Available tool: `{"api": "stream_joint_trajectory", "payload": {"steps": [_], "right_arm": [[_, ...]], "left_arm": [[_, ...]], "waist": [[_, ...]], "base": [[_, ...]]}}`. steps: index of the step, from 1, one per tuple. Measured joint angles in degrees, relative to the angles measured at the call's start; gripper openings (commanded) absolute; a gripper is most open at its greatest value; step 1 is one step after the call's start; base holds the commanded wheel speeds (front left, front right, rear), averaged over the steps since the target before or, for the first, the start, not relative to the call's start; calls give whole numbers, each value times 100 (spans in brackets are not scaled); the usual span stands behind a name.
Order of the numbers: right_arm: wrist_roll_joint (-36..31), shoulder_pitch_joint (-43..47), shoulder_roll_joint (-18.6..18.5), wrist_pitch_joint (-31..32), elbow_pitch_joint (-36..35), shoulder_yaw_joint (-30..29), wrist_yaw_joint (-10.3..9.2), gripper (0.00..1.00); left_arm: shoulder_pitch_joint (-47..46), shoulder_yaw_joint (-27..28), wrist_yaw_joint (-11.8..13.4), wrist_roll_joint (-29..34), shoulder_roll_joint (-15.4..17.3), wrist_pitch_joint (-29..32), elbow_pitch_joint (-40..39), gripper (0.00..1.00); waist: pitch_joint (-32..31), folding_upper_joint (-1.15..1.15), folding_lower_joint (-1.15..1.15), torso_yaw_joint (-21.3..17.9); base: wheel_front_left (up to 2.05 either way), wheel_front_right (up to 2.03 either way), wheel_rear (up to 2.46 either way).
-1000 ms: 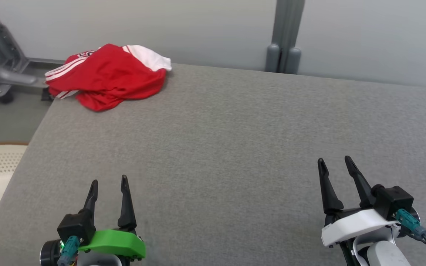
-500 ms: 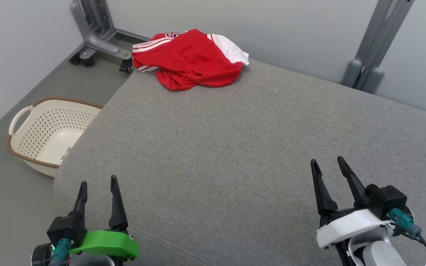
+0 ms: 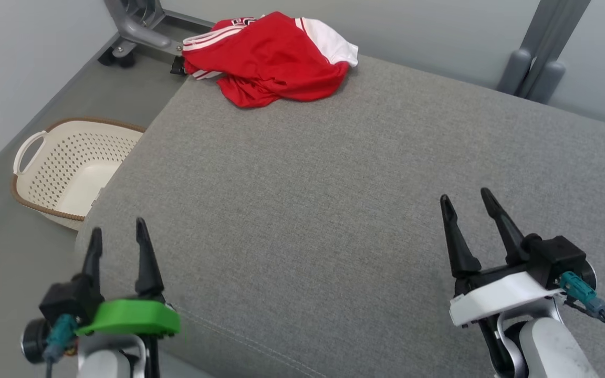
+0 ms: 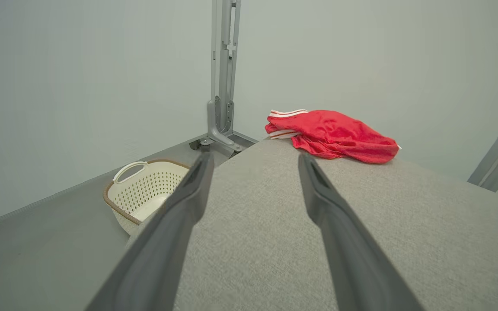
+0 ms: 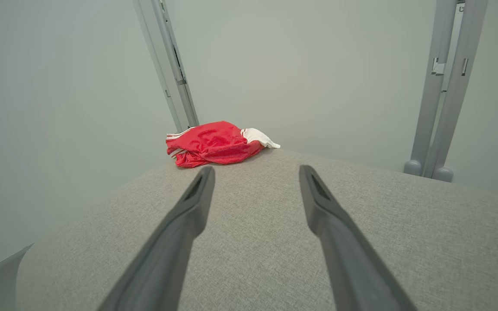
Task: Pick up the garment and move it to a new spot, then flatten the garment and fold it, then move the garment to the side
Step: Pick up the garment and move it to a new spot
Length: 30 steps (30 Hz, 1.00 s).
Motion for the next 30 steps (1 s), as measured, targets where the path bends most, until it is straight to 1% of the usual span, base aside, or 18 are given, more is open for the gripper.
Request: {"api": "stream_joint_trajectory", "payload": {"steps": [4, 8, 10, 13, 15, 17, 19, 22, 25, 27, 30], "right_arm": [[-255, -226, 0, 208, -410, -69, 0, 100], [-547, -552, 3, 448, -911, -98, 0, 100], [-679, -717, 3, 532, -1106, -98, 0, 100], [-806, -951, 1, 619, -1352, -76, 1, 100], [-868, -1069, -1, 655, -1508, -56, 0, 100], [-922, -1125, -5, 682, -1681, -1, 0, 100], [-949, -1132, -4, 700, -1820, 41, 0, 100], [-965, -1051, -7, 708, -2096, -20, 0, 100], [-1046, -997, -13, 709, -2393, -113, -2, 100], [-1101, -957, -13, 710, -2591, -143, -2, 100], [-1149, -933, -14, 731, -2898, -88, -2, 100]], "left_arm": [[-893, 286, -196, 100, 274, -1, -11, 100], [-2176, 445, -388, 237, 775, 1, 193, 100], [-2866, 470, -455, 325, 1035, 123, 370, 100], [-3951, 467, -581, 357, 1363, 452, 750, 100], [-4613, 345, -637, 545, 1634, 770, 1129, 100], [-5187, 274, -711, 644, 1857, 1143, 1585, 100], [-5595, 238, -730, 712, 2000, 1475, 2016, 100], [-6083, 257, -708, 695, 2112, 1842, 2598, 100], [-6420, 336, -667, 589, 2123, 2147, 3085, 100], [-6538, 427, -567, 448, 2085, 2285, 3349, 100], [-6685, 452, -489, 424, 2106, 2413, 3671, 100]], "waist": [[370, 0, 0, -83], [851, 0, 0, -211], [1098, 0, 0, -288], [1490, 0, 0, -438], [1758, 0, 0, -572], [2010, 0, 0, -730], [2205, 0, 1, -902], [2472, 0, 1, -1210], [2767, 0, 2, -1466], [2959, 0, 2, -1609], [3281, 0, 1, -1828]], "base": [[0, 0, 0], [0, 0, 0], [0, 0, 0], [0, 0, 0], [0, 0, 0], [0, 0, 0], [0, 0, 0], [0, 0, 0], [0, 0, 0], [0, 0, 0], [0, 0, 0]]}}
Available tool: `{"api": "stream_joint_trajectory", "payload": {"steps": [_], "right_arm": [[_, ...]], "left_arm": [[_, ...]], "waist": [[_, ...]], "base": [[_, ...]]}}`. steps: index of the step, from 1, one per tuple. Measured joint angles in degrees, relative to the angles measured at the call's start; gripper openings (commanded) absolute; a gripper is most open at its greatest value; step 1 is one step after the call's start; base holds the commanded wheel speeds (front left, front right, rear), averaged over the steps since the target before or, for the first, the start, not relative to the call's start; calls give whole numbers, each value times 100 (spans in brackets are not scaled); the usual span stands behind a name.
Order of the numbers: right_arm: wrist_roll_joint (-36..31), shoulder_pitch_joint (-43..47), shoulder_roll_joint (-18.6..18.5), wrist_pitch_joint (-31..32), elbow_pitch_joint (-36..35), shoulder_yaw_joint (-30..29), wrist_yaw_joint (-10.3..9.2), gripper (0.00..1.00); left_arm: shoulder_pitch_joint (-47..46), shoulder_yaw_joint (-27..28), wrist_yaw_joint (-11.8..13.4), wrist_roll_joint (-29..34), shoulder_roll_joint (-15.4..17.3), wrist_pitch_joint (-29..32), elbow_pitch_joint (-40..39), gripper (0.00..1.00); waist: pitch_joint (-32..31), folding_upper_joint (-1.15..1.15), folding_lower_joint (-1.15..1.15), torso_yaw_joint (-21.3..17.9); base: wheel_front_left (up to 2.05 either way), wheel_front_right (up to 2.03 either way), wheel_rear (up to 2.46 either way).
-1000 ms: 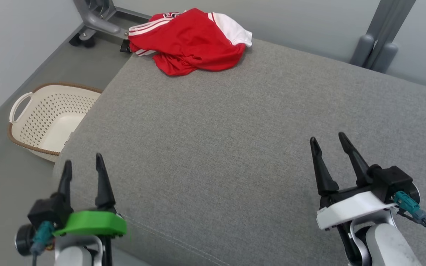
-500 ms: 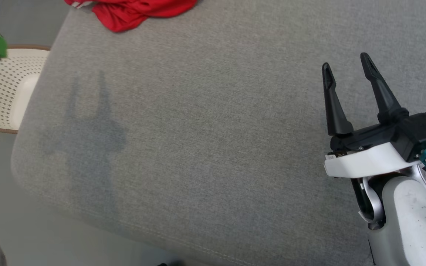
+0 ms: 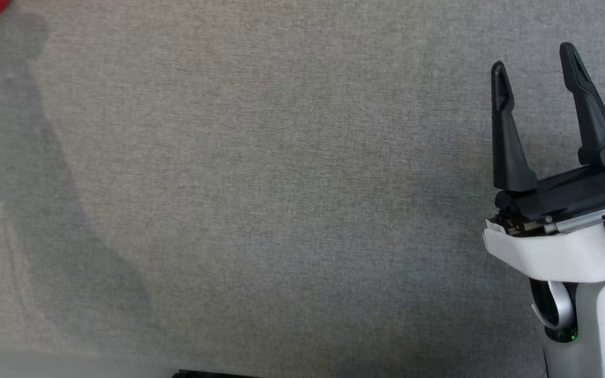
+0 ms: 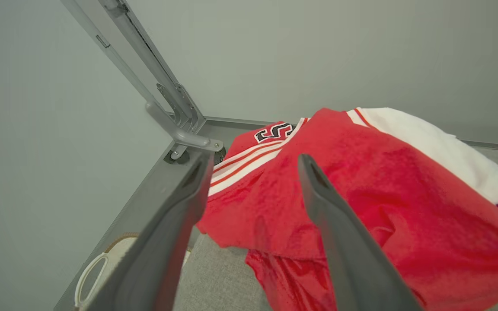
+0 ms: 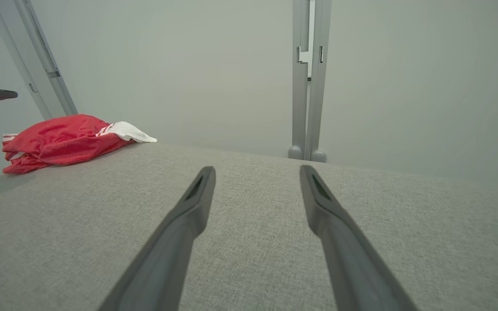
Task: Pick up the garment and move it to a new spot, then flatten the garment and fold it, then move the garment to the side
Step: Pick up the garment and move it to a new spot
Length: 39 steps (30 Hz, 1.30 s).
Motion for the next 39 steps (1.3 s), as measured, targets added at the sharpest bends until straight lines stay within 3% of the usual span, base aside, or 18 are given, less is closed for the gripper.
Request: {"api": "stream_joint_trajectory", "payload": {"steps": [11, 13, 14, 20, 28, 39], "right_arm": [[-155, -48, 1, -8, -602, 176, 0, 100], [-155, -63, 2, -41, -581, 166, 0, 100], [-155, -66, 2, -55, -559, 163, 0, 100], [-103, -128, 3, -186, -334, 153, 0, 100], [92, -149, 3, -361, 69, 175, 0, 100], [514, 94, 3, -680, 757, -33, 0, 100]], "left_arm": [[-157, 92, 390, -11, 203, -164, 636, 100], [-183, 105, 466, -20, 215, -328, 658, 27], [-201, 103, 477, -18, 230, -402, 662, 0], [-273, -79, 510, 135, 257, -913, 582, 0], [-346, -310, 348, 222, 244, -1011, 312, 0], [-318, -922, -394, 320, 169, -767, -110, 0]], "waist": [[860, 0, 0, -592], [944, 0, 0, -691], [968, 0, 0, -729], [881, 0, 0, -874], [302, 0, -1, -891], [-884, 0, -1, -976]], "base": [[0, 0, 0], [0, 0, 0], [0, 0, 0], [0, 0, 0], [0, 0, 0], [0, 0, 0]]}}
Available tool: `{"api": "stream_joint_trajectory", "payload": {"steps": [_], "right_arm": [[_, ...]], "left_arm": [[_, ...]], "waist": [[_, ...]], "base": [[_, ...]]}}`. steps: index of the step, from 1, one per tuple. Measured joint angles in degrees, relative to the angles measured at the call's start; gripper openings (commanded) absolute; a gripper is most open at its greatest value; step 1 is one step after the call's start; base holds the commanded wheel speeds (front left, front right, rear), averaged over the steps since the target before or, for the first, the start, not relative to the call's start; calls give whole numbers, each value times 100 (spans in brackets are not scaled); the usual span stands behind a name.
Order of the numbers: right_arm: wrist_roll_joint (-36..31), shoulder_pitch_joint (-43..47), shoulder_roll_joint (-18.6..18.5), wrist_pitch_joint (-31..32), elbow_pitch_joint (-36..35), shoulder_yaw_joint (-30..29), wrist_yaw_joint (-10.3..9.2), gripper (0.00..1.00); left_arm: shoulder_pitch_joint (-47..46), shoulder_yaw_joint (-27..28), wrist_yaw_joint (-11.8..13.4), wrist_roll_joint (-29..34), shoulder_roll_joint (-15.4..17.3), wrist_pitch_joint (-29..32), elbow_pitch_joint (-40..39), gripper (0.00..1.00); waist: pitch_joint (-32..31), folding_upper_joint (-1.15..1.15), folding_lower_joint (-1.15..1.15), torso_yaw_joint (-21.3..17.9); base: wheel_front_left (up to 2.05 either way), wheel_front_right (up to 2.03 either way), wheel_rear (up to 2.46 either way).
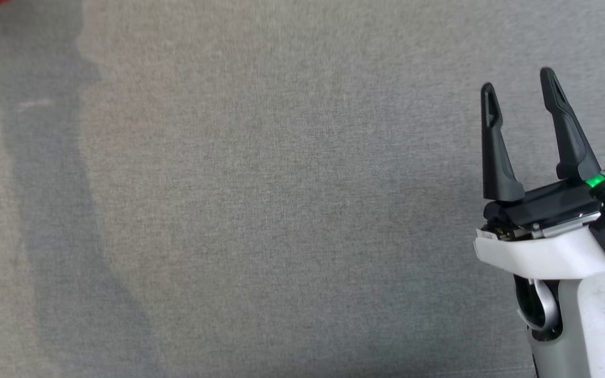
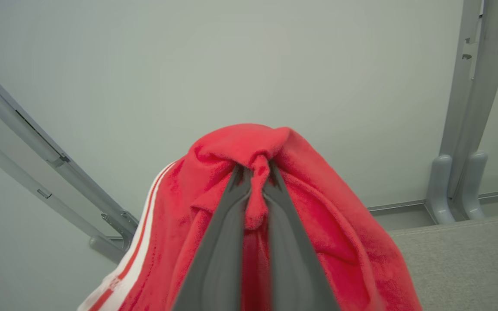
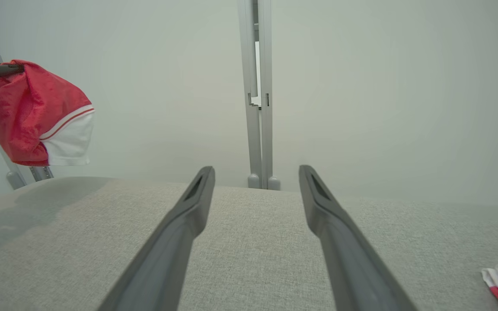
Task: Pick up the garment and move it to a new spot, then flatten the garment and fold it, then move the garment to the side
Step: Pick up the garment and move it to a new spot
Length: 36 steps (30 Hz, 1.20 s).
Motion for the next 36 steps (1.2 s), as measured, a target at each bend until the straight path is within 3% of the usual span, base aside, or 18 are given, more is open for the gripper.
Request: {"api": "stream_joint_trajectory", "payload": {"steps": [8, 14, 19, 26, 34, 36], "right_arm": [[296, 397, -1, -169, 346, -369, 0, 100], [404, 593, -1, -245, 464, -673, 0, 100], [514, 634, -1, -307, 563, -702, 0, 100], [595, 629, -1, -361, 713, -583, 0, 100], [579, 623, -2, -387, 876, -456, 0, 100], [568, 617, 0, -388, 937, -380, 0, 100]], "left_arm": [[248, -755, -307, -136, -705, 36, -470, 0], [778, -1454, -332, -637, -1389, -74, -1105, 0], [1731, -2016, -338, -1010, -1879, -449, -1361, 0], [2942, -2327, -254, -1267, -2190, -1035, -734, 0], [3680, -2674, -52, -1307, -2277, -1513, -253, 0], [3778, -2717, 4, -1312, -2282, -1564, -253, 97]], "waist": [[-925, 0, 0, -165], [-1448, 0, 0, -376], [-1629, 0, -1, -671], [-1567, 0, 0, -1028], [-1414, 0, 0, -1105], [-1431, 0, 0, -1055]], "base": [[0, 0, 0], [0, 0, 0], [0, 0, 0], [0, 0, 0], [0, 0, 0], [0, 0, 0]]}}
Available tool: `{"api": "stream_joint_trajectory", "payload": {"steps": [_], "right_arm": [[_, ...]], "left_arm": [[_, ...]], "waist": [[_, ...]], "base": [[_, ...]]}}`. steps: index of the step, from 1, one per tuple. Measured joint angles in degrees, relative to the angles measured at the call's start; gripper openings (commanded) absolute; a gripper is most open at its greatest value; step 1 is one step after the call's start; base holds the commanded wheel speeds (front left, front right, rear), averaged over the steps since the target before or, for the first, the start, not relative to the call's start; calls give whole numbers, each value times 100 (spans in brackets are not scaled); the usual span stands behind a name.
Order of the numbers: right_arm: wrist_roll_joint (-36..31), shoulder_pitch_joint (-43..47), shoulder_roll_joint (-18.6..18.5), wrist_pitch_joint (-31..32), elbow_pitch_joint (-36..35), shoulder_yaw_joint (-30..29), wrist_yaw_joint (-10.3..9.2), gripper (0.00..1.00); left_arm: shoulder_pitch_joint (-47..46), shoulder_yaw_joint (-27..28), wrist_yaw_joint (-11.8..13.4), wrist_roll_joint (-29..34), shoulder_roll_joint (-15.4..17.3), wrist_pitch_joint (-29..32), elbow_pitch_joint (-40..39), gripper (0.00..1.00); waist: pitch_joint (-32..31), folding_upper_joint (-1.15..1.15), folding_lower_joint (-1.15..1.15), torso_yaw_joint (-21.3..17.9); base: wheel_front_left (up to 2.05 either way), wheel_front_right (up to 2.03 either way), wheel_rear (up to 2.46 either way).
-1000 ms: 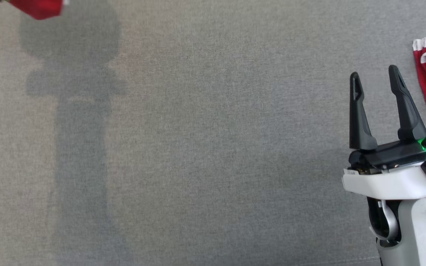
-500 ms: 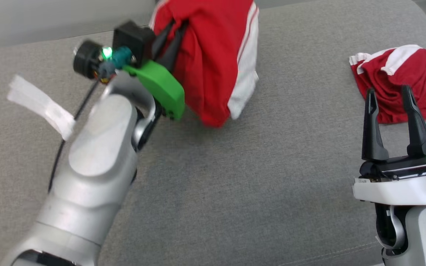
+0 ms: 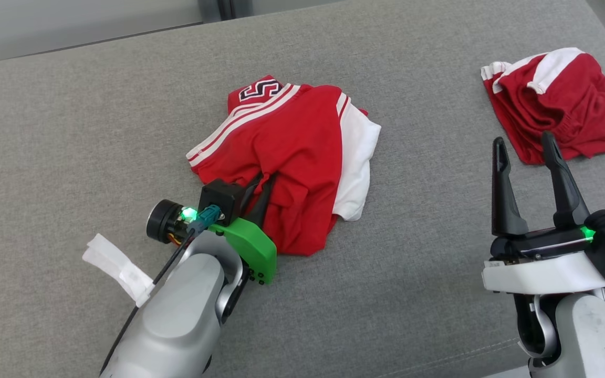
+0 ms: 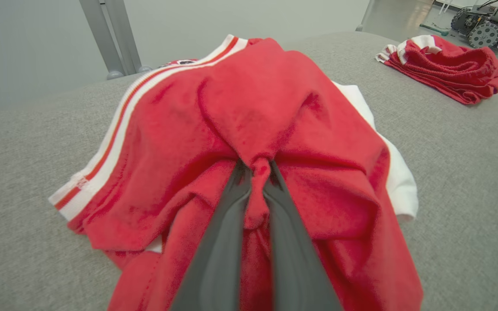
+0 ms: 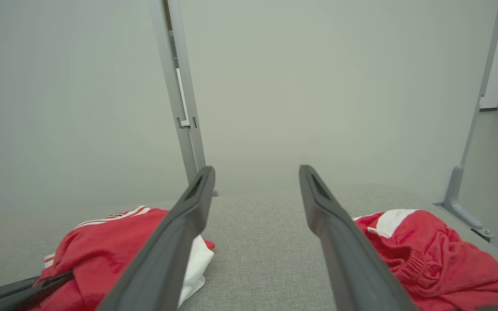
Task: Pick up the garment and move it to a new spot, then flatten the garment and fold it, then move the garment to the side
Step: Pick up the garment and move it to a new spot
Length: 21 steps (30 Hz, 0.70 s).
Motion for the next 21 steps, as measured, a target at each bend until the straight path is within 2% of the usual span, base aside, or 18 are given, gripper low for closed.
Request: {"api": "stream_joint_trajectory", "payload": {"steps": [1, 5, 9, 16, 21], "right_arm": [[-1, -3, 0, 0, 33, 23, 0, 100], [-21, -7, 1, -7, 164, 103, 0, 100], [-71, -4, 3, 4, 296, 131, 0, 100], [-129, 116, 2, 103, 615, 92, 0, 100], [-114, 269, 3, 129, 888, 59, 0, 100]], "left_arm": [[30, -3, 38, -2, -2, -33, -21, 100], [181, 20, 165, -55, -9, -57, -278, 100], [446, 227, 272, -27, -9, -73, -870, 100], [1425, 920, 539, 133, 204, -82, -1894, 100], [2157, 1443, 687, 197, 244, -82, -2451, 100]], "waist": [[-14, 0, 0, 22], [-109, 0, 0, 135], [-269, 0, 0, 241], [-670, 0, 0, 417], [-973, 0, 0, 579]], "base": [[0, 0, 0], [0, 0, 0], [0, 0, 0], [0, 0, 0], [0, 0, 0]]}}
